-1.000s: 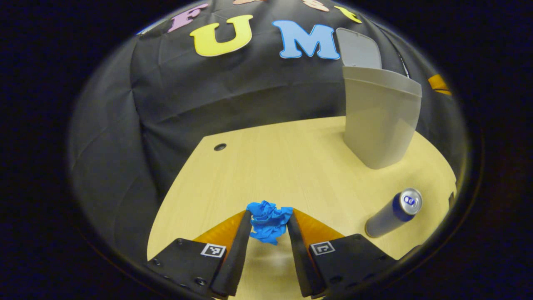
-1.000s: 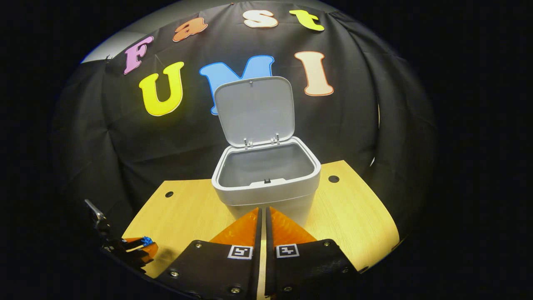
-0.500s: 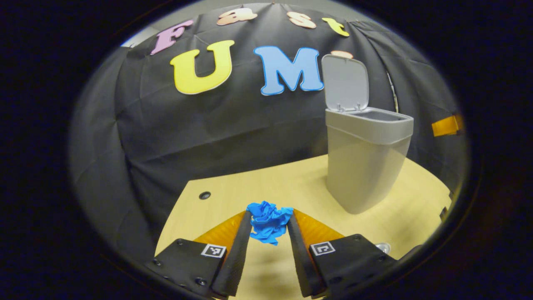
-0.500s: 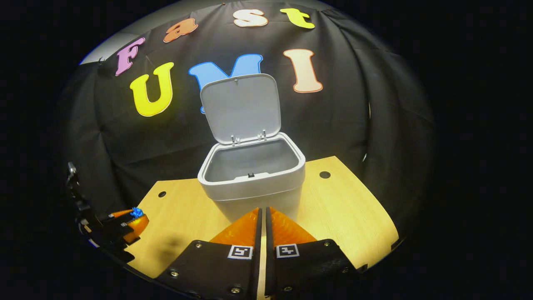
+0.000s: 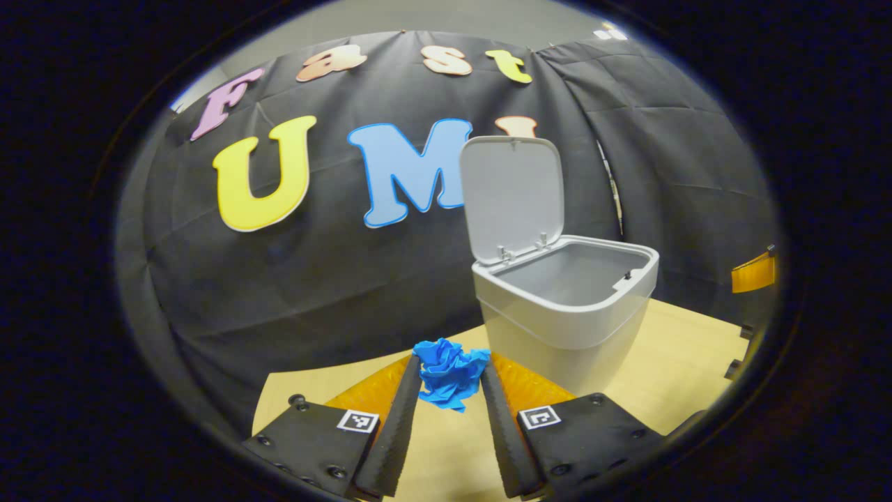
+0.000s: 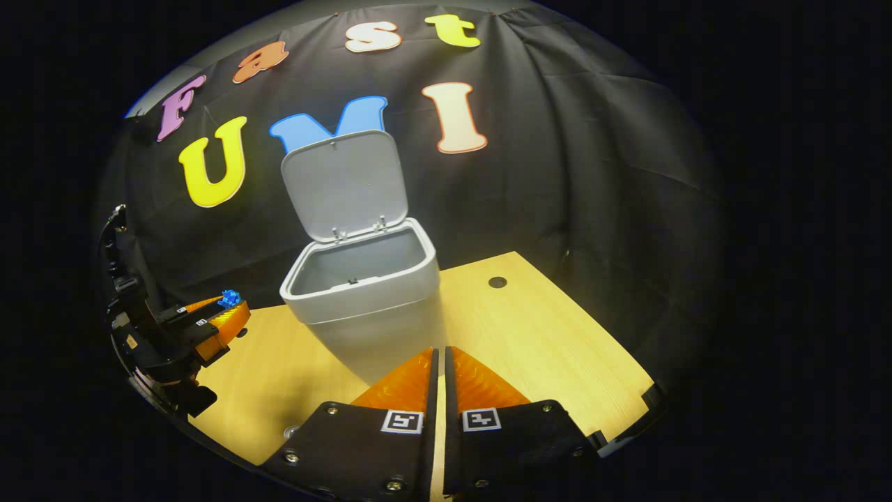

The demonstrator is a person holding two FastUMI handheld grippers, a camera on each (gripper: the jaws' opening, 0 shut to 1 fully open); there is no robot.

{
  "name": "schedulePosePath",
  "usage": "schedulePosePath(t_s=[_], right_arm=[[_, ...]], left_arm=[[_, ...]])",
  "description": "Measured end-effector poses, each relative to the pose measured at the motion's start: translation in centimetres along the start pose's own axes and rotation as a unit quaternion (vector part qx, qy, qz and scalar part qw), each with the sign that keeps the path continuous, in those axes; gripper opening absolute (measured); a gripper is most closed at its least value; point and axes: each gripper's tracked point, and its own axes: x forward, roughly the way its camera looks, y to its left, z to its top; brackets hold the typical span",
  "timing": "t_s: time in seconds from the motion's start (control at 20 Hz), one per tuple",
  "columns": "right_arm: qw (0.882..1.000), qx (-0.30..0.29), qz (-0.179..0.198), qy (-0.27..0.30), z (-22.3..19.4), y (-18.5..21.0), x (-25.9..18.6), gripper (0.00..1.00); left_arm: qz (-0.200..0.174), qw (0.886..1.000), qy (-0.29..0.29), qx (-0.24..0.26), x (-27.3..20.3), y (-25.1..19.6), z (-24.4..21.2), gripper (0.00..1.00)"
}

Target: Press the lid of the desktop garbage bin to open it, pick up the crumpled paper on the desktop and throw it into the bin, then pick up the pop can on the desktop and drop it into the bin, and finally close the garbage bin lid.

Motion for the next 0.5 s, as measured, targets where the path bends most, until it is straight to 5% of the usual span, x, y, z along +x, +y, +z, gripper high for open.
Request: schedulePosePath(t_s=[0.25,0.5], right_arm=[[0.999,0.026,-0.047,0.006,-1.5,-4.0,-1.8,0.06],[0.997,0.036,-0.069,0.022,-3.2,-5.8,-2.9,0.07]], left_arm=[[-0.038,0.999,-0.028,0.010,1.7,-5.3,2.6,0.57],[-0.030,0.998,-0.038,-0.026,3.5,-3.3,4.5,0.55]])
